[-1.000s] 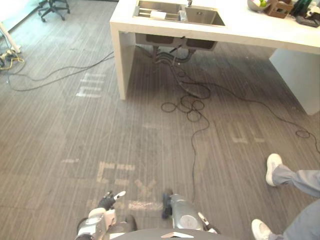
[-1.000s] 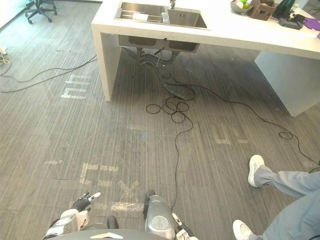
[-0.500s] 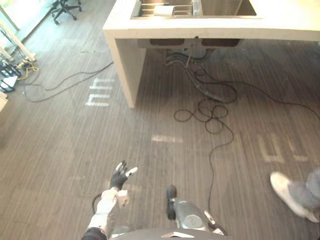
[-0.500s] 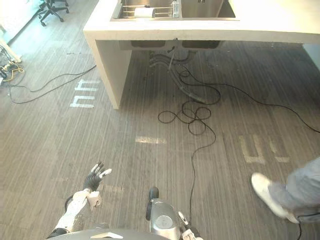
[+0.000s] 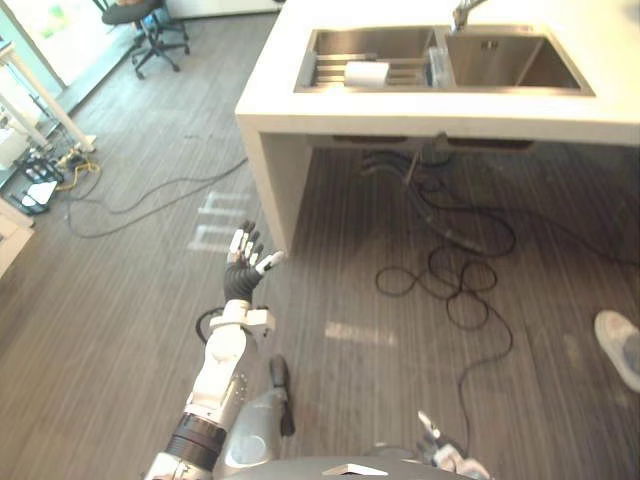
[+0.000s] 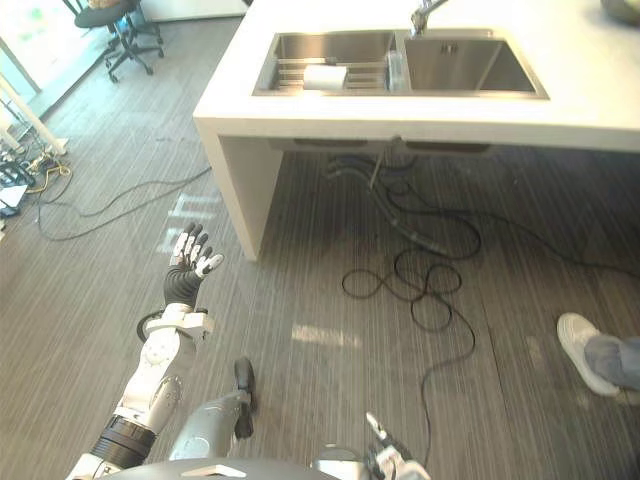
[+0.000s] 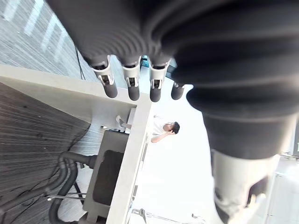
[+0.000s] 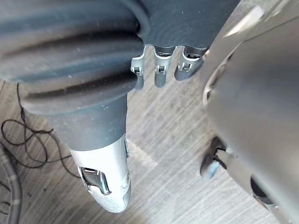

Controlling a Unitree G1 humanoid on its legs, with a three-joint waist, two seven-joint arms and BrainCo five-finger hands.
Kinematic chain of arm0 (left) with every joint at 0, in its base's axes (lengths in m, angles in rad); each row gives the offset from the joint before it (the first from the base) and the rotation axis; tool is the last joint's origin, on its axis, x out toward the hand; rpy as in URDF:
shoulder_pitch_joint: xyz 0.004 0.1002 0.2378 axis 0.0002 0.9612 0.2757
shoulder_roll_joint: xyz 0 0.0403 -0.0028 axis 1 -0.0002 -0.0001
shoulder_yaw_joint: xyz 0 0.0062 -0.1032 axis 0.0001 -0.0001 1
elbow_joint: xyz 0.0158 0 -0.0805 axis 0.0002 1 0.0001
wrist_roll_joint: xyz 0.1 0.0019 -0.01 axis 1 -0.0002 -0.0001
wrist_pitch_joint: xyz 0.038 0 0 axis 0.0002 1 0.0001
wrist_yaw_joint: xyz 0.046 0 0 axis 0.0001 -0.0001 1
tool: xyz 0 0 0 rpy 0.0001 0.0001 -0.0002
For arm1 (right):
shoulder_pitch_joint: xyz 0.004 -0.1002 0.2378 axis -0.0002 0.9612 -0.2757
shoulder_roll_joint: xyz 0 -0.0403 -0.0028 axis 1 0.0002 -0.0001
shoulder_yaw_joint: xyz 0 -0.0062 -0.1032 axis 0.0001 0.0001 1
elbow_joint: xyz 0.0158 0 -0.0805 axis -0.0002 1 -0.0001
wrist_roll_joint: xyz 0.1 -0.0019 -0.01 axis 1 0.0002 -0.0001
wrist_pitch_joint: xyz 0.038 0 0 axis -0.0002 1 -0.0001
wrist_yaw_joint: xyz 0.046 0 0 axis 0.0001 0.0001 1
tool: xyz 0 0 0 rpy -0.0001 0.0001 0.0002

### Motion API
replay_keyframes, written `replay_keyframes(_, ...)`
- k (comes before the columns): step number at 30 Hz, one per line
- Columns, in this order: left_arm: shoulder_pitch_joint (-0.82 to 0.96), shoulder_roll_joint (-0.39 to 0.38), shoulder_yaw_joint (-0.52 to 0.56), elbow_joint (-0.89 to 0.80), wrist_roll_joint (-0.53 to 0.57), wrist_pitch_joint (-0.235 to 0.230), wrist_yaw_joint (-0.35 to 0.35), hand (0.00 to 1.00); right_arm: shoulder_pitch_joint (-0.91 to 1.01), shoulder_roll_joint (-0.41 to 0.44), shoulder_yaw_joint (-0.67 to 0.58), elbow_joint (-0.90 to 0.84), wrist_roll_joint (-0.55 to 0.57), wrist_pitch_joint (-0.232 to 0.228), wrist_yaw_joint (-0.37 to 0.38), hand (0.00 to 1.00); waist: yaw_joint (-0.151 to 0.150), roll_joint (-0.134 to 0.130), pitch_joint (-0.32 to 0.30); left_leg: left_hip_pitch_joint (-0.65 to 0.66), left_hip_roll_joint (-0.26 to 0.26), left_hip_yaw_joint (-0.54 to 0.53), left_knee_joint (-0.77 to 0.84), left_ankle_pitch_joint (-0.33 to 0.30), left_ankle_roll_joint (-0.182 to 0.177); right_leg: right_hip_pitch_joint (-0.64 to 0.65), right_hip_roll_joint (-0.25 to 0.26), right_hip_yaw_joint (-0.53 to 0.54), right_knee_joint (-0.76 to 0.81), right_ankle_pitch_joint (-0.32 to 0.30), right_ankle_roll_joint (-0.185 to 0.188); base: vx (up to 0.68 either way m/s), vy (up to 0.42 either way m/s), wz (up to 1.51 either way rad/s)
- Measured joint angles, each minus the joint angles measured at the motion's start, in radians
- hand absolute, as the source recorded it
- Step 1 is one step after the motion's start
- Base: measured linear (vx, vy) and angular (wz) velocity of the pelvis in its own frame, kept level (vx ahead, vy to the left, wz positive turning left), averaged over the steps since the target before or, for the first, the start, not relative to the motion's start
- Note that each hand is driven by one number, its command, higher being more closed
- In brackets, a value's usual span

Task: Walk over to the sink, pick up the cup, carry it to the dishwasher, place the cup inside the dishwasher, then close the dishwasher door

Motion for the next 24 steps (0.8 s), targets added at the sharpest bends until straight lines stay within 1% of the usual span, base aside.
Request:
replay_keyframes(1,-0.007,-0.004,0.021,-0.020,0.000,-0.003,-0.008,0.00,0.004,0.016,-0.009,0.007,0.010,0.006,0.001,0.00,0.001,-0.028,-0.010,-0.027,-0.025,0.010,0.055,-0.009,0.017,-0.022,-0.031,0.017,0.032,-0.024,-0.009,0.39,0.249,-0.05)
replay_keyframes(2,-0.013,-0.003,0.031,-0.035,0.000,-0.004,-0.013,0.00,0.002,0.026,-0.031,0.015,0.020,0.006,0.002,0.00,0.003,-0.036,-0.011,-0.043,-0.033,0.018,0.081,-0.027,0.036,-0.038,-0.044,0.019,0.058,-0.028,-0.008,0.40,0.237,0.00)
replay_keyframes(3,-0.026,0.003,0.037,-0.052,0.000,-0.003,-0.019,0.00,0.002,0.031,-0.065,0.024,0.027,-0.001,0.000,0.00,0.005,-0.041,-0.011,-0.048,-0.051,0.027,0.101,-0.049,0.067,-0.073,-0.072,0.031,0.134,-0.022,-0.004,0.32,0.203,0.05)
replay_keyframes(4,-0.029,0.005,0.034,-0.063,0.000,-0.003,-0.024,0.00,0.003,0.030,-0.070,0.025,0.027,-0.007,-0.001,0.00,0.005,-0.044,-0.012,-0.034,-0.065,0.030,0.095,-0.059,0.076,-0.092,-0.090,0.037,0.195,-0.018,0.003,0.38,0.258,0.05)
replay_keyframes(5,-0.038,0.004,0.022,-0.083,-0.001,0.000,-0.044,0.00,0.012,0.030,-0.070,0.025,0.026,-0.019,-0.002,0.00,0.008,-0.051,-0.012,0.012,-0.090,0.046,0.070,-0.081,0.091,-0.151,-0.128,0.053,0.365,0.001,0.040,0.35,0.258,-0.06)
replay_keyframes(6,-0.045,0.010,0.011,-0.107,-0.001,0.007,-0.058,0.00,0.014,0.032,-0.071,0.019,0.026,-0.040,-0.003,0.00,0.006,-0.057,-0.015,0.067,-0.111,0.059,0.037,-0.095,0.105,-0.236,-0.168,0.085,0.574,0.073,0.110,0.34,0.239,-0.09)
replay_keyframes(7,-0.049,0.018,0.003,-0.115,-0.001,0.010,-0.064,0.00,0.014,0.037,-0.071,0.010,0.026,-0.050,-0.004,0.00,0.002,-0.060,-0.018,0.095,-0.118,0.063,0.020,-0.100,0.110,-0.278,-0.182,0.103,0.674,0.130,0.145,0.32,0.207,-0.13)
replay_keyframes(8,-0.053,0.028,-0.004,-0.129,0.000,0.017,-0.072,0.00,0.013,0.051,-0.071,-0.014,0.026,-0.068,-0.011,0.00,-0.002,-0.065,-0.020,0.157,-0.129,0.066,-0.016,-0.110,0.107,-0.353,-0.205,0.108,0.859,0.190,0.154,0.31,0.167,-0.09)
replay_keyframes(9,-0.053,0.037,-0.014,-0.146,0.001,0.021,-0.074,0.00,0.013,0.056,-0.071,-0.019,0.026,-0.092,-0.024,0.00,-0.008,-0.071,-0.024,0.215,-0.136,0.065,-0.049,-0.121,0.103,-0.409,-0.235,0.057,0.976,0.176,0.107,0.31,0.145,-0.09)
replay_keyframes(10,-0.054,0.038,-0.023,-0.154,0.001,0.021,-0.074,0.00,0.013,0.055,-0.072,-0.018,0.027,-0.100,-0.027,0.00,-0.009,-0.071,-0.024,0.239,-0.136,0.064,-0.058,-0.130,0.099,-0.429,-0.252,0.020,1.006,0.156,0.072,0.35,0.112,-0.13)
replay_keyframes(11,-0.054,0.038,-0.028,-0.168,0.000,0.021,-0.073,0.00,0.014,0.056,-0.072,-0.018,0.027,-0.106,-0.033,0.00,-0.011,-0.072,-0.026,0.279,-0.136,0.061,-0.078,-0.142,0.090,-0.468,-0.277,-0.047,1.011,0.113,0.014,0.33,0.054,-0.07)
replay_keyframes(12,-0.057,0.040,-0.030,-0.182,0.000,0.020,-0.072,0.00,0.016,0.056,-0.068,-0.017,0.025,-0.104,-0.038,0.00,-0.018,-0.074,-0.028,0.301,-0.133,0.054,-0.087,-0.149,0.080,-0.499,-0.286,-0.096,0.949,0.075,0.001,0.32,0.021,0.02)
replay_keyframes(13,-0.060,0.040,-0.032,-0.185,0.000,0.020,-0.072,0.00,0.020,0.060,-0.068,-0.016,0.025,-0.103,-0.038,0.00,-0.026,-0.075,-0.030,0.306,-0.130,0.051,-0.086,-0.152,0.078,-0.507,-0.283,-0.113,0.898,0.062,0.002,0.28,-0.052,0.20)
replay_keyframes(14,-0.074,0.040,-0.032,-0.185,0.000,0.021,-0.071,0.00,0.029,0.075,-0.067,-0.006,0.022,-0.096,-0.041,0.00,-0.032,-0.076,-0.031,0.321,-0.119,0.043,-0.082,-0.163,0.065,-0.512,-0.262,-0.129,0.748,0.044,0.007,0.30,-0.112,0.28)
replay_keyframes(15,-0.088,0.042,-0.032,-0.187,0.000,0.021,-0.066,0.00,0.043,0.098,-0.068,0.001,0.017,-0.092,-0.044,0.00,-0.035,-0.069,-0.032,0.326,-0.098,0.030,-0.066,-0.174,0.054,-0.508,-0.223,-0.129,0.572,0.041,0.010,0.31,-0.140,0.26)
replay_keyframes(16,-0.095,0.044,-0.034,-0.189,0.000,0.021,-0.062,0.00,0.050,0.109,-0.077,0.002,0.025,-0.090,-0.043,0.00,-0.036,-0.064,-0.033,0.326,-0.087,0.024,-0.059,-0.178,0.049,-0.507,-0.204,-0.125,0.487,0.047,0.012,0.30,-0.186,0.24)
replay_keyframes(17,-0.111,0.054,-0.035,-0.191,0.000,0.020,-0.055,0.00,0.056,0.111,-0.102,0.003,0.026,-0.089,-0.043,0.00,-0.040,-0.061,-0.036,0.324,-0.067,0.013,-0.046,-0.194,0.025,-0.503,-0.171,-0.103,0.324,0.092,0.019,0.23,-0.173,0.23)
replay_keyframes(18,-0.121,0.067,-0.037,-0.191,0.000,0.020,-0.055,0.00,0.062,0.112,-0.109,0.003,0.026,-0.081,-0.042,0.00,-0.041,-0.069,-0.040,0.321,-0.058,0.001,-0.029,-0.210,0.012,-0.495,-0.161,-0.091,0.222,0.140,0.017,0.35,-0.325,0.31)
replay_keyframes(19,-0.131,0.085,-0.037,-0.194,-0.001,0.020,-0.054,0.00,0.075,0.122,-0.109,0.007,0.025,-0.074,-0.040,0.00,-0.040,-0.101,-0.043,0.321,-0.059,-0.012,0.012,-0.245,-0.007,-0.473,-0.165,-0.075,0.118,0.244,0.009,0.30,-0.327,0.25)
replay_keyframes(20,-0.129,0.097,-0.035,-0.203,-0.002,0.021,-0.053,0.00,0.084,0.134,-0.109,0.016,0.025,-0.073,-0.039,0.00,-0.037,-0.133,-0.052,0.322,-0.070,-0.017,0.040,-0.269,-0.016,-0.460,-0.179,-0.074,0.085,0.313,-0.006,0.35,-0.492,0.20)
replay_keyframes(21,-0.121,0.102,-0.025,-0.216,-0.001,0.023,-0.053,0.00,0.096,0.152,-0.109,0.037,0.023,-0.073,-0.038,0.00,-0.030,-0.159,-0.059,0.320,-0.071,-0.027,0.099,-0.328,-0.039,-0.438,-0.195,-0.080,0.088,0.369,0.009,0.25,-0.408,0.00)
replay_keyframes(22,-0.097,0.080,-0.032,-0.242,-0.003,0.036,-0.046,0.00,0.113,0.135,-0.114,0.036,0.017,-0.069,-0.034,0.00,-0.031,-0.127,-0.079,0.297,-0.019,-0.030,0.138,-0.360,-0.063,-0.435,-0.145,-0.086,0.085,0.335,0.004,0.23,-0.365,-0.11)
replay_keyframes(23,-0.089,0.067,-0.032,-0.257,-0.003,0.037,-0.049,0.00,0.110,0.132,-0.119,0.036,0.017,-0.070,-0.035,0.00,-0.029,-0.101,-0.083,0.298,0.007,-0.032,0.162,-0.378,-0.066,-0.430,-0.120,-0.093,0.087,0.318,-0.006,0.21,-0.240,-0.32)
replay_keyframes(24,-0.082,0.053,-0.033,-0.281,-0.003,0.038,-0.052,0.00,0.109,0.122,-0.130,0.036,0.017,-0.066,-0.035,0.00,-0.029,-0.074,-0.098,0.301,0.048,-0.032,0.164,-0.393,-0.084,-0.427,-0.077,-0.092,0.078,0.304,-0.021,0.23,-0.209,-0.26)
